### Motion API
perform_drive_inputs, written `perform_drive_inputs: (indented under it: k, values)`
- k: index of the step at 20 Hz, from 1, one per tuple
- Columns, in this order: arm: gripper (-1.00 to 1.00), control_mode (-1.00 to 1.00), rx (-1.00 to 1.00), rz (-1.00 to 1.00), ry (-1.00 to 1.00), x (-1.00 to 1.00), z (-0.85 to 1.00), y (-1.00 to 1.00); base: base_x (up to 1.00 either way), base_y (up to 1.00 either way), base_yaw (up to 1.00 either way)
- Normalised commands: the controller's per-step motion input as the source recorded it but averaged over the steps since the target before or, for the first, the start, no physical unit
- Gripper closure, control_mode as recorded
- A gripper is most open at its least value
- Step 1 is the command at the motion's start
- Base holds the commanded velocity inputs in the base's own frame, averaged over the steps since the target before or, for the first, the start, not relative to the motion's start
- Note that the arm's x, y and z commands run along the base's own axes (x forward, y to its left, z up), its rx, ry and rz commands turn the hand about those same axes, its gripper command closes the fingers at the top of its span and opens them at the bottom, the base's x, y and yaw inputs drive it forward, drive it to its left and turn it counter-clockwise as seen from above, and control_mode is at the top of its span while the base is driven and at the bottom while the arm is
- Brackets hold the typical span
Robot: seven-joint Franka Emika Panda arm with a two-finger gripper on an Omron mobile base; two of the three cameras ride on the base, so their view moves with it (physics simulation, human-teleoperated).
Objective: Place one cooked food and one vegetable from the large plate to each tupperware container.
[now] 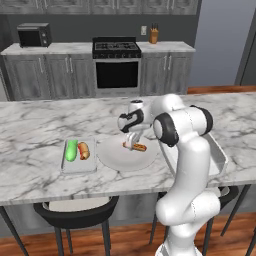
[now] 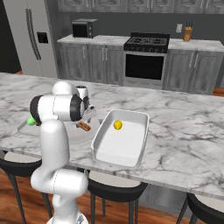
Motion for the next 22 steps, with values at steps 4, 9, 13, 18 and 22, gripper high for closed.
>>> perform_drive_inputs:
  k: [4, 9, 13, 18, 22]
  values:
    - [-1.00, -1.00, 0.00, 0.02, 0.00, 0.00, -0.36, 0.00, 0.00, 0.00, 0.00]
    - [1.00, -1.00, 0.00, 0.03, 0.01, -0.02, -0.41, 0.16, 0.00, 0.00, 0.00]
    - [1.00, -1.00, 0.00, 0.01, 0.00, -0.42, -0.09, 0.07, 0.00, 0.00, 0.00]
    - [1.00, -1.00, 0.00, -0.01, -0.07, -0.87, 0.48, -0.16, 0.00, 0.00, 0.00]
    - [1.00, -1.00, 0.00, -0.09, -0.18, -0.85, 1.00, -0.24, 0.00, 0.00, 0.00]
